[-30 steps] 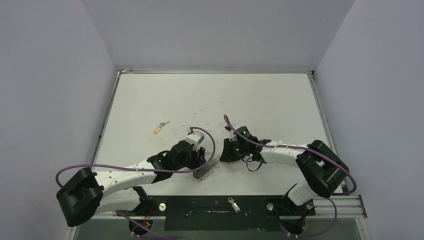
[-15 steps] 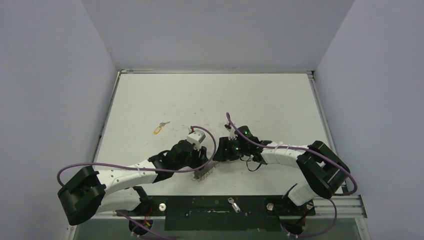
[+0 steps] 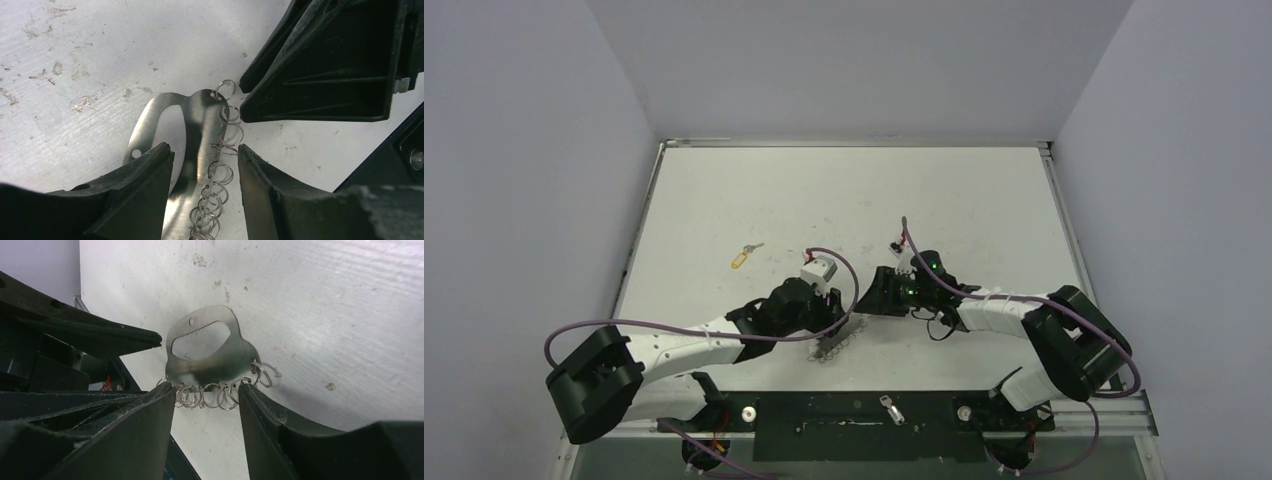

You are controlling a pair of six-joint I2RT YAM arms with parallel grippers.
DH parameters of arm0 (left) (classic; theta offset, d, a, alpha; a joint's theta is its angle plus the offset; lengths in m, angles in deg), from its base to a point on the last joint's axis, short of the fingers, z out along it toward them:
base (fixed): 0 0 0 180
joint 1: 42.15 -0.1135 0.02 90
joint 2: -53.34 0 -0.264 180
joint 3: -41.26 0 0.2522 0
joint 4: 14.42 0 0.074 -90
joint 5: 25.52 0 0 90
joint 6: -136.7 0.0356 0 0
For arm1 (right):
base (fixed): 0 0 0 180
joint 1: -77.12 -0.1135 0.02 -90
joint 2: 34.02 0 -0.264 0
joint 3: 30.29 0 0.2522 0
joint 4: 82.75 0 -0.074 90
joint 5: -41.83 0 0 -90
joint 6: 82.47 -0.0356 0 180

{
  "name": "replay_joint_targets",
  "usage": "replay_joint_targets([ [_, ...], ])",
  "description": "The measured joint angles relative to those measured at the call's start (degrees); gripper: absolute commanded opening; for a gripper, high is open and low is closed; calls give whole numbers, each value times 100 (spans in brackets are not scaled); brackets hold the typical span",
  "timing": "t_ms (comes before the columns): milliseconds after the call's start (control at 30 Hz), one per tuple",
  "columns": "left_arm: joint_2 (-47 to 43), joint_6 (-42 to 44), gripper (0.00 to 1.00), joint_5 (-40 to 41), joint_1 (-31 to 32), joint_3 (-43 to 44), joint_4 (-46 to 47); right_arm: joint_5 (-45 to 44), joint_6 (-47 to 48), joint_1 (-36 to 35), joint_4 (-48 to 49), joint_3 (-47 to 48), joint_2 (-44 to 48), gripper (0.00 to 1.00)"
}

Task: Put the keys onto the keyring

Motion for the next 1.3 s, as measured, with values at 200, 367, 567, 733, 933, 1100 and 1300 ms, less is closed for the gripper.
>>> replay_joint_targets([
  [200,343,-380,47,-68,0,96,175,-129,315,308,-546,-4,535,50],
  [367,922,-772,45,-197,-4,479,221,-271,697,533,-1130,24,791,46],
  [567,1696,-1244,39,-544,-66,1043,219,-439,1084,603,-1644,28,809,39],
  [733,2059,-1561,36,-728,-120,1231,138,-468,1217,603,-1746,28,772,36],
  [933,2105,-1810,28,-752,-131,1237,-142,-474,1272,603,-1781,28,671,33],
  [1100,2105,-1954,25,-811,-157,1226,-181,-476,1283,603,-1784,28,669,33],
  [1300,2225,-2109,25,-962,-160,1161,-76,-479,1298,603,-1784,28,667,33],
])
